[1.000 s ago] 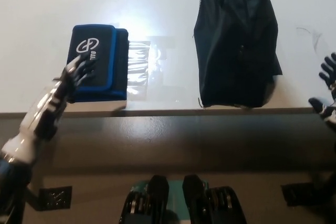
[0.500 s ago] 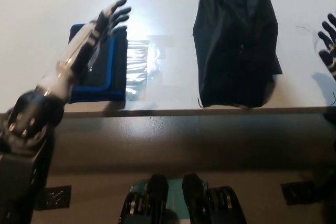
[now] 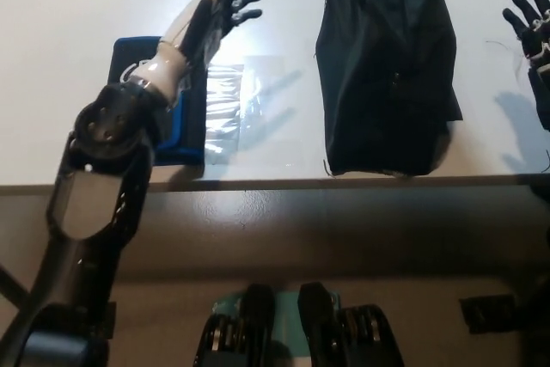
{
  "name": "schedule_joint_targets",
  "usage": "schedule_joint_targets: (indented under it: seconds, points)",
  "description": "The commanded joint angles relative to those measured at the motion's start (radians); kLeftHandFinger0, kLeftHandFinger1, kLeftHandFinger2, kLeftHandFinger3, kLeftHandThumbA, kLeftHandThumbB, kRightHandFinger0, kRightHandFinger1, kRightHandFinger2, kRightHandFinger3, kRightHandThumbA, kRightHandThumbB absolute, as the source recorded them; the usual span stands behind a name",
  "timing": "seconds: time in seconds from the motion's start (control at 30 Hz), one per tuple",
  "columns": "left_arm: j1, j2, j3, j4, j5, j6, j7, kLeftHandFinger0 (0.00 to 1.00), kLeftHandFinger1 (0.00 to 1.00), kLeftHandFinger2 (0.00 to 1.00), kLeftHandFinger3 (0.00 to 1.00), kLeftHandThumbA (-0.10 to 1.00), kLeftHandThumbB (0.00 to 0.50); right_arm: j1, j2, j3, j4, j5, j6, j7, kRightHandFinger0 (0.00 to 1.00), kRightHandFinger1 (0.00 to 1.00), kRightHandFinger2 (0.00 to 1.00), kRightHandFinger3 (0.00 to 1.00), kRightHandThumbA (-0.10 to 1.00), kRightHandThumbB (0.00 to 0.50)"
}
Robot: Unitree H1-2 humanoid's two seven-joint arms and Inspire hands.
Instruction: Use both hands to pick up the lunch bag on the right hand side and smoothly move it near the note book on the left hand side
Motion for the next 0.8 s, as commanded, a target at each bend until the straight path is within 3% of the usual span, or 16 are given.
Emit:
schedule_joint_targets:
  seconds: [0.0,0.23,0.53,0.6,0.67,0.77]
  points:
    - [-0.119,-0.032,0.018,0.076,-0.024,-0.017,0.001,1.00,1.00,1.00,1.00,1.00,0.472,-0.083,0.005,-0.024,0.017,0.077,0.030,0.035,1.00,1.00,1.00,1.00,1.00,0.431]
    - [-0.213,-0.056,-0.007,0.326,0.019,-0.129,-0.005,1.00,1.00,1.00,1.00,1.00,0.446,-0.144,0.050,-0.041,0.098,0.127,0.049,0.052,1.00,1.00,1.00,1.00,1.00,0.413]
    - [-0.300,-0.096,0.006,0.523,0.014,-0.166,0.016,1.00,1.00,1.00,1.00,1.00,0.427,-0.214,0.076,-0.029,0.254,0.092,-0.002,0.075,1.00,1.00,1.00,1.00,1.00,0.413]
    - [-0.324,-0.103,0.007,0.575,0.014,-0.187,0.012,1.00,1.00,1.00,1.00,1.00,0.425,-0.232,0.081,-0.027,0.294,0.077,-0.010,0.065,1.00,1.00,1.00,1.00,1.00,0.415]
    - [-0.350,-0.108,0.001,0.629,0.023,-0.244,0.010,1.00,1.00,1.00,1.00,1.00,0.392,-0.254,0.087,-0.029,0.338,0.069,-0.028,0.067,1.00,1.00,1.00,1.00,1.00,0.415]
    - [-0.373,-0.119,-0.004,0.653,0.032,-0.246,0.021,1.00,1.00,1.00,1.00,1.00,0.398,-0.287,0.096,-0.030,0.397,0.063,-0.049,0.071,1.00,1.00,1.00,1.00,1.00,0.428]
